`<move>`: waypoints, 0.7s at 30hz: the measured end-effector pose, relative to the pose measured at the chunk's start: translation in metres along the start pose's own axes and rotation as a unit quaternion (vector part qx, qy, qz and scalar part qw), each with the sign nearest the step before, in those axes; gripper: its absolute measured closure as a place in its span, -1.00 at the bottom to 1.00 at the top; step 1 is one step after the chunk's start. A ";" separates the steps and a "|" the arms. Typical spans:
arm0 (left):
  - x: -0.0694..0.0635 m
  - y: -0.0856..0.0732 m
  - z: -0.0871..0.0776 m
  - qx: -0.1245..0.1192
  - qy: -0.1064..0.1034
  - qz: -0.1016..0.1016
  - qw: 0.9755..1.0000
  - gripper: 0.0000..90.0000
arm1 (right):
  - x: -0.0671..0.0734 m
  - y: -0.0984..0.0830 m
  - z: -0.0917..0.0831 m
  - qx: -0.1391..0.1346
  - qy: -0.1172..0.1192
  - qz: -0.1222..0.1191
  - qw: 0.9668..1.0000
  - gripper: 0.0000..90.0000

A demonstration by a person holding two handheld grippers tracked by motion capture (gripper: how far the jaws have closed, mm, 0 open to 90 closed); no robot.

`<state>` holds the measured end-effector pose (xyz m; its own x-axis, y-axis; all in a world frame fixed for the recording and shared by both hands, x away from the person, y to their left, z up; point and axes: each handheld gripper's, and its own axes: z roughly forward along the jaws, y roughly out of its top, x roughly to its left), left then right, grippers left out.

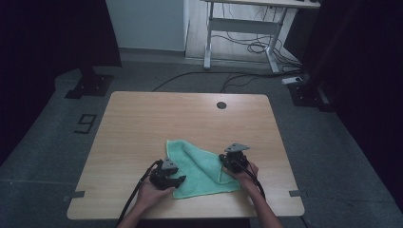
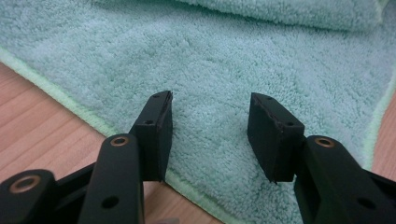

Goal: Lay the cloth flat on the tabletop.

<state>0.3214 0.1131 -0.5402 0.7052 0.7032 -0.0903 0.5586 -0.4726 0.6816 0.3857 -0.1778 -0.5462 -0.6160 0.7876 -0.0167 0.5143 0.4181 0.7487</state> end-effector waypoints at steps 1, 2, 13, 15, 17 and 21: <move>-0.001 -0.001 0.000 0.001 0.003 0.005 1.000 0.12 | 0.000 0.000 -0.001 0.000 -0.001 -0.001 1.000 0.96; -0.002 -0.001 -0.001 0.002 0.004 0.010 1.000 0.12 | -0.001 0.001 -0.001 -0.002 -0.002 0.000 1.000 0.96; 0.008 -0.008 -0.011 0.011 -0.041 0.016 0.999 0.12 | -0.031 0.027 0.001 -0.004 -0.020 -0.001 1.000 0.95; 0.008 -0.008 -0.011 0.011 -0.043 0.018 0.999 0.12 | -0.037 0.032 0.008 -0.004 -0.024 0.004 1.000 0.95; 0.008 -0.009 -0.011 0.010 -0.044 0.018 0.999 0.12 | -0.040 0.034 0.011 -0.003 -0.027 0.006 1.000 0.95; 0.008 -0.009 -0.011 0.007 -0.044 0.015 0.999 0.11 | -0.055 0.036 0.032 -0.001 -0.033 0.028 0.999 0.89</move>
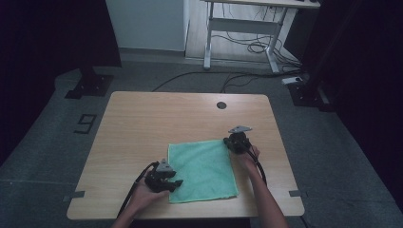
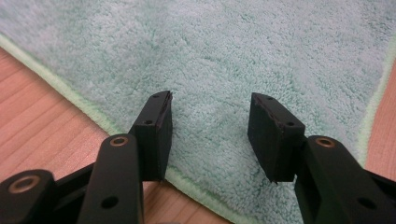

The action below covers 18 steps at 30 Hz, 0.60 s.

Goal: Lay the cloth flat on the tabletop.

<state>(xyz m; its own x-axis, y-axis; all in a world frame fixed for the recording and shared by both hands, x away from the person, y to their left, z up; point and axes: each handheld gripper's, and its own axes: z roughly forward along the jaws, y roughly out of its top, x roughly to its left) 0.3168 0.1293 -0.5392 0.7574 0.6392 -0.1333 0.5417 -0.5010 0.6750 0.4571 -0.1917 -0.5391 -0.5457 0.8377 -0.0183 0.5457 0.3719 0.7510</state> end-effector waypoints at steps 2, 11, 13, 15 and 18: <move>0.000 0.000 0.000 0.000 0.000 0.000 1.000 0.09 | -0.002 -0.001 0.006 0.005 -0.011 0.006 1.000 0.72; -0.002 -0.001 0.001 -0.006 0.017 -0.002 1.000 0.03 | 0.016 -0.005 -0.034 -0.054 -0.009 0.019 0.998 0.24; -0.003 0.000 -0.001 -0.009 0.030 -0.006 0.999 0.02 | 0.025 -0.012 -0.045 -0.066 0.005 0.017 0.998 0.24; -0.003 0.001 -0.002 -0.013 0.035 -0.011 0.999 0.01 | 0.034 -0.022 -0.054 -0.063 0.021 0.012 0.998 0.24; -0.001 0.006 -0.001 -0.014 0.042 -0.015 0.999 0.00 | 0.047 -0.035 -0.063 -0.059 0.038 0.005 0.998 0.22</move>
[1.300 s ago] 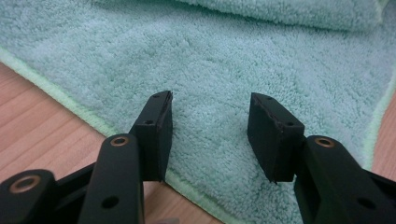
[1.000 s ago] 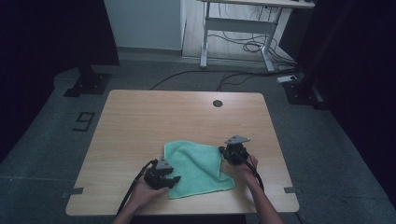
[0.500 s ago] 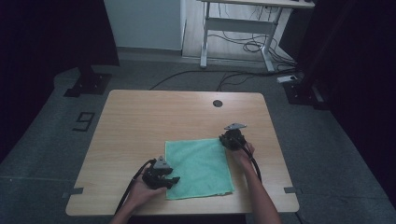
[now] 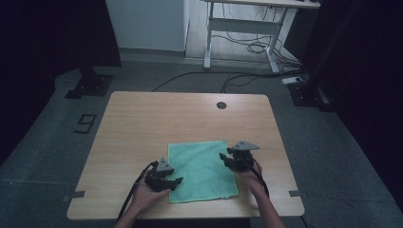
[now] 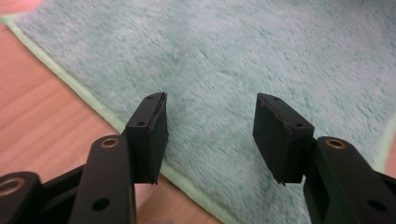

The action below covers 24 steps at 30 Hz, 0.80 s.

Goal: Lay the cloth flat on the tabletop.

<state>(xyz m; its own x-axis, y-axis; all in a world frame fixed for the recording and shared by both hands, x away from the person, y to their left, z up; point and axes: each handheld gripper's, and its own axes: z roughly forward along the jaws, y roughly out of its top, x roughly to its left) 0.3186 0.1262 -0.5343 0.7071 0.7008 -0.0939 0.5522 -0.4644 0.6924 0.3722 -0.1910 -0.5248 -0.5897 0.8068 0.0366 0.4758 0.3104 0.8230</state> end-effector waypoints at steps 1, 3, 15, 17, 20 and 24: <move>0.001 0.003 0.001 -0.001 0.005 -0.001 1.000 0.00 | 0.004 -0.004 -0.003 0.003 0.003 0.002 1.000 0.20; 0.004 0.011 0.004 -0.003 0.006 -0.010 1.000 0.00 | 0.012 -0.010 -0.006 0.010 0.007 0.000 1.000 0.15; 0.035 0.056 0.035 0.007 0.030 -0.025 0.999 -0.06 | 0.055 -0.021 0.002 0.037 0.043 -0.021 0.998 -0.10; 0.039 0.057 0.040 0.015 0.034 -0.029 0.999 -0.07 | 0.057 -0.022 0.005 0.037 0.042 -0.017 0.998 -0.15; 0.045 0.054 0.048 0.024 0.040 -0.042 0.998 -0.07 | 0.060 -0.024 0.009 0.045 0.042 -0.017 0.998 -0.19; 0.047 0.053 0.048 0.020 0.037 -0.036 0.998 -0.08 | 0.063 -0.029 0.009 0.048 0.039 -0.023 0.998 -0.23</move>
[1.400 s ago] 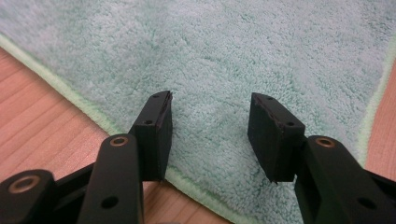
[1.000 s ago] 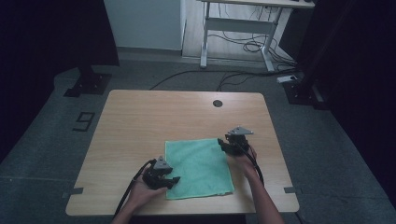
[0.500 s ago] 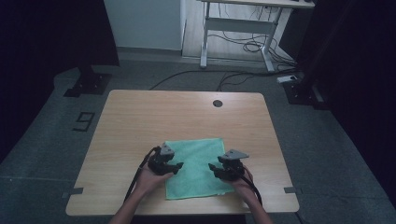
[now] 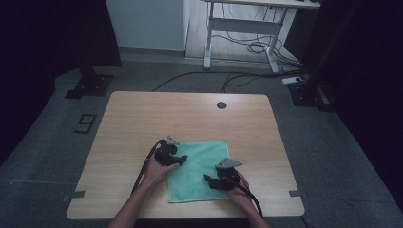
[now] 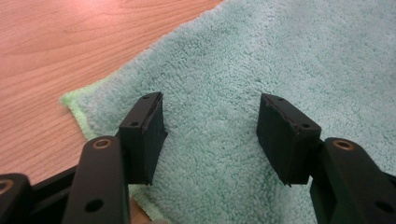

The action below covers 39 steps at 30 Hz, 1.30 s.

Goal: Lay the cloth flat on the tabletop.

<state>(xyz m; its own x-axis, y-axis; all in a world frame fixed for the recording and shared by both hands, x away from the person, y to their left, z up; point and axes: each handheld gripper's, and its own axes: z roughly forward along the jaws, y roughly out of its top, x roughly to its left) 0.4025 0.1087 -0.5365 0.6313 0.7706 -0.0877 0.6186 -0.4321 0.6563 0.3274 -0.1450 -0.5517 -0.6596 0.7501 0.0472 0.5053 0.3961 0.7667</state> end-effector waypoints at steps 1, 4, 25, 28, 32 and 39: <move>0.000 0.000 0.000 0.002 0.004 0.006 1.000 -0.08 | 0.000 -0.001 0.000 -0.001 0.001 -0.001 1.000 -0.25; 0.001 0.000 -0.001 0.005 0.011 0.008 1.000 -0.08 | 0.001 -0.004 -0.002 -0.001 -0.001 -0.004 1.000 -0.26; 0.009 0.024 0.020 0.016 0.016 0.034 0.999 -0.12 | -0.012 -0.010 -0.010 -0.001 -0.023 0.006 1.000 -0.21; 0.010 0.028 0.022 0.018 0.013 0.033 0.999 -0.13 | -0.020 -0.010 -0.011 -0.004 -0.023 0.019 1.000 -0.16; 0.011 0.027 0.021 0.015 0.010 0.029 0.999 -0.11 | -0.022 -0.010 -0.011 -0.005 -0.022 0.020 1.000 -0.16; 0.017 0.027 0.009 -0.011 0.017 0.033 0.999 -0.06 | -0.004 0.001 -0.017 -0.023 -0.015 0.009 1.000 -0.20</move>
<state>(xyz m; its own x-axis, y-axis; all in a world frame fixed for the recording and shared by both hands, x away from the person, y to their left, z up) 0.4343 0.1052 -0.5270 0.6536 0.7566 -0.0190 0.5658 -0.4718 0.6763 0.3210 -0.1572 -0.5405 -0.6330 0.7730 0.0425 0.4906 0.3581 0.7944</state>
